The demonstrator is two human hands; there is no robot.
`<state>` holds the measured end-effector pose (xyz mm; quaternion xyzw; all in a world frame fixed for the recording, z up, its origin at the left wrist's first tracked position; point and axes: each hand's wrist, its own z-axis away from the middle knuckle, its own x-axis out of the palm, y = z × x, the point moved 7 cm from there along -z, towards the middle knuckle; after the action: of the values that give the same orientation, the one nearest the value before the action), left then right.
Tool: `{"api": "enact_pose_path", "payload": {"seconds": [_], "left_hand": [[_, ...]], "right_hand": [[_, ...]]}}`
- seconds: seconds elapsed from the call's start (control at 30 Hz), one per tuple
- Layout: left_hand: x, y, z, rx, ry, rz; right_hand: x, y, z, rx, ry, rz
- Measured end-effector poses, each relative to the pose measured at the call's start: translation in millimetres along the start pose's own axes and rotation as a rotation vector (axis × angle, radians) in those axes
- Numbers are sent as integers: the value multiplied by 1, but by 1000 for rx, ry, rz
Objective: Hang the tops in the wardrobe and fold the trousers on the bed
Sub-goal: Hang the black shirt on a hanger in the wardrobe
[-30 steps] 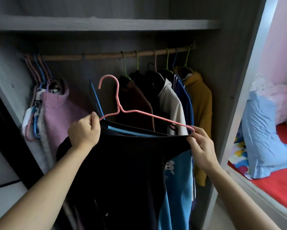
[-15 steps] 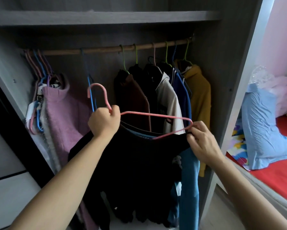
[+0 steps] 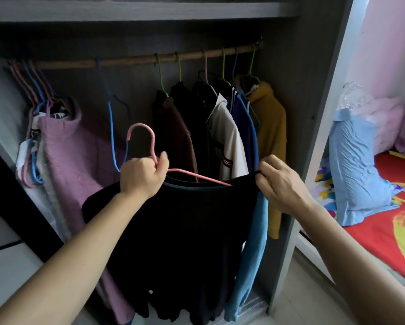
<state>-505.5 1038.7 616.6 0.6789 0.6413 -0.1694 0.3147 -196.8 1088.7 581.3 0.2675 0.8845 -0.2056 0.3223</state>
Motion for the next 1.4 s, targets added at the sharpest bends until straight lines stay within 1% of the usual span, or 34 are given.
{"api": "enact_pose_path", "payload": {"seconds": [0.1,0.17,0.23,0.3,0.33,0.4,0.5,0.6,0.7,0.83,0.9,0.93,0.97,1.03,1.07,1.1,1.13,1.17,1.2,1.23,1.3,1.4], "left_hand": [[8,16,3,34,-90,99],[12,17,1,3,-159,175],[18,12,0,-94,-248,349],[27,15,3,-175,-413,608],[30,20,6,-178,-498,708],[31,27,10,-149,-624,813],[29,22,14,-174,-679,930],[30,19,17,-228,-629,973],[30,24,17,-205,-557,965],[34,22,16,-181,-650,950],[35,21,13,-159,-625,923],[34,20,10,-166,-562,896],[31,19,7,-183,-464,851],[19,15,-2,-219,-219,754],[11,14,-6,-232,-98,718],[1,13,-12,-238,9,697],[-9,12,-18,-234,85,693],[-17,11,-24,-215,120,700],[-23,11,-28,-177,120,690],[-27,12,-30,-123,107,643],[-27,9,-28,-43,53,524],[-12,-8,-21,-87,-89,459]], "right_hand": [[15,-20,-10,-24,-73,-74],[26,-27,-13,15,-143,-164],[36,-29,-16,63,-227,-231],[44,-36,-22,-1,-288,-184],[47,-41,-25,-56,-303,-169],[49,-45,-30,-103,-305,-196],[48,-39,-31,-80,-254,-216],[51,-49,-29,-92,-202,-148],[57,-60,-30,-85,-159,-230],[59,-54,-25,-33,-93,-296],[64,-52,-19,-11,-82,-327],[68,-51,-17,12,-79,-347],[73,-48,-14,46,-77,-368],[87,-39,-5,126,-90,-406],[97,-34,4,158,-129,-405],[109,-29,15,180,-203,-378],[122,-25,27,192,-295,-329],[131,-22,38,198,-370,-277],[134,-19,44,200,-395,-243],[130,-16,43,200,-368,-240],[112,-18,27,195,-227,-283],[78,-26,-7,172,-42,-295]]}}
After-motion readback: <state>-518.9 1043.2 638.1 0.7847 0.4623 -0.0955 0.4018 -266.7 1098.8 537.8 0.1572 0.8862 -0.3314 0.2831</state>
